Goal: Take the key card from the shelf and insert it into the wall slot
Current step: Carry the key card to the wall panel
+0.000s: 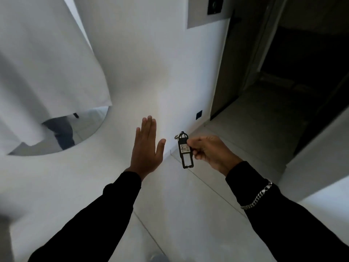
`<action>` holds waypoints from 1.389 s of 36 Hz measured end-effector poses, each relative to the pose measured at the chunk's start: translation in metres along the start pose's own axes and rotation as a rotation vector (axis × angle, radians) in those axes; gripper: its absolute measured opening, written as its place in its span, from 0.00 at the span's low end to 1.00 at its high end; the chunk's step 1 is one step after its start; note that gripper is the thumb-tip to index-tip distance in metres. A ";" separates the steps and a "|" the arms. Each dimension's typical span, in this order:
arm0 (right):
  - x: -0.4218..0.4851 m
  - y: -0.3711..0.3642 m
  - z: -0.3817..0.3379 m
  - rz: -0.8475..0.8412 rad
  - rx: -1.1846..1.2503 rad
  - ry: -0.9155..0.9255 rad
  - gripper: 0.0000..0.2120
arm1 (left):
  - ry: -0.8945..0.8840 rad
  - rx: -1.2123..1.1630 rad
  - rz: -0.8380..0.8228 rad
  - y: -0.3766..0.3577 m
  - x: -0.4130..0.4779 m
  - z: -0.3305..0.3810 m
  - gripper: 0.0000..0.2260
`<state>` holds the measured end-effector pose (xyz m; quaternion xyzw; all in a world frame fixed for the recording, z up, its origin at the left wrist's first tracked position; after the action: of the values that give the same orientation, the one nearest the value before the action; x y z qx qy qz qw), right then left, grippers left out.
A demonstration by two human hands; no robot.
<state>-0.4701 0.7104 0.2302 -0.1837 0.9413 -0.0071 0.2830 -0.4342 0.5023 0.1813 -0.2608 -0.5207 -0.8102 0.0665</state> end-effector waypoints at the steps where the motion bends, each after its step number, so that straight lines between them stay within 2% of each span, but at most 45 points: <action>1: 0.005 0.012 -0.006 0.001 -0.007 0.005 0.05 | -0.001 0.005 -0.002 -0.008 0.011 0.001 0.32; 11: 0.100 0.114 -0.085 0.033 -0.051 0.032 0.08 | -0.085 -0.018 0.047 -0.094 0.150 -0.008 0.32; 14: 0.132 0.144 -0.114 0.058 -0.110 0.058 0.04 | -0.125 -0.052 0.080 -0.124 0.209 -0.013 0.31; 24: 0.226 0.248 -0.248 0.112 -0.143 0.210 0.05 | -0.201 -0.099 0.112 -0.196 0.408 -0.020 0.30; 30: 0.301 0.321 -0.305 0.057 -0.091 0.205 0.01 | -0.211 -0.089 0.145 -0.246 0.504 -0.028 0.30; 36: 0.386 0.391 -0.354 -0.050 -0.105 0.194 0.02 | -0.110 -0.014 0.199 -0.291 0.591 -0.035 0.31; 41: 0.438 0.433 -0.415 -0.118 -0.241 0.227 0.02 | -0.074 0.073 0.227 -0.305 0.654 -0.033 0.31; 50: 0.517 0.447 -0.557 -0.203 -0.449 0.509 0.04 | -0.077 0.307 0.428 -0.273 0.770 -0.072 0.30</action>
<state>-1.3211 0.8959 0.3715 -0.3264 0.9367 0.1263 -0.0103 -1.2220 0.6879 0.3162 -0.3824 -0.5729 -0.6786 0.2551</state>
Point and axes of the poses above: each hand's wrist, its own x-axis towards the middle knuckle, its own y-axis out of the back of the hand, z = x × y, the point moved 1 cm from there along x, towards the middle knuckle, and after that the axes turned 14 degrees about -y, right-handed, at the moved point
